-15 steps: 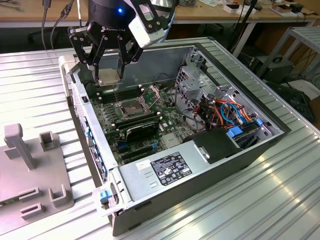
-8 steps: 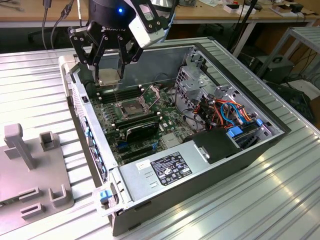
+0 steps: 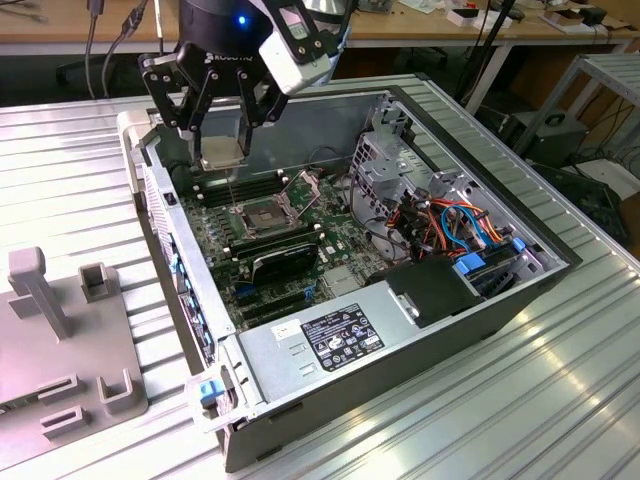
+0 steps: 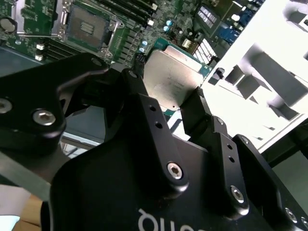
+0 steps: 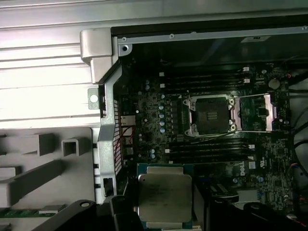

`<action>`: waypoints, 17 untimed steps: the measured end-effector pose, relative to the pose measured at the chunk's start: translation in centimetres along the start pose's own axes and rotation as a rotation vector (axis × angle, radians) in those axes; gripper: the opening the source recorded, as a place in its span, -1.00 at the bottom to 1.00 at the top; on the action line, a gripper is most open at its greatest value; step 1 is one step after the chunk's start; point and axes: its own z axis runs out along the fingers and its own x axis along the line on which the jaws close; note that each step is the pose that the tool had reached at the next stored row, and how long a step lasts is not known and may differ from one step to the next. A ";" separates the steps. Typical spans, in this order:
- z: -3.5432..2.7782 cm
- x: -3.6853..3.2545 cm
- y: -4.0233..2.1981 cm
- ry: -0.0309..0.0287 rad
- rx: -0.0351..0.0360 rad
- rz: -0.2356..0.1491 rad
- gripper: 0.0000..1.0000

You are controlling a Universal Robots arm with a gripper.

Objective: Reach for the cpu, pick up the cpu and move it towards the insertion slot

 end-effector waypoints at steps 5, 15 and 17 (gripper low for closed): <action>0.52 -1.28 1.37 -0.0080 0.0001 -0.003 0.09; 1.74 -3.51 3.90 -0.0078 0.0018 -0.014 0.09; 1.87 -4.31 4.33 -0.0078 0.0018 -0.015 0.09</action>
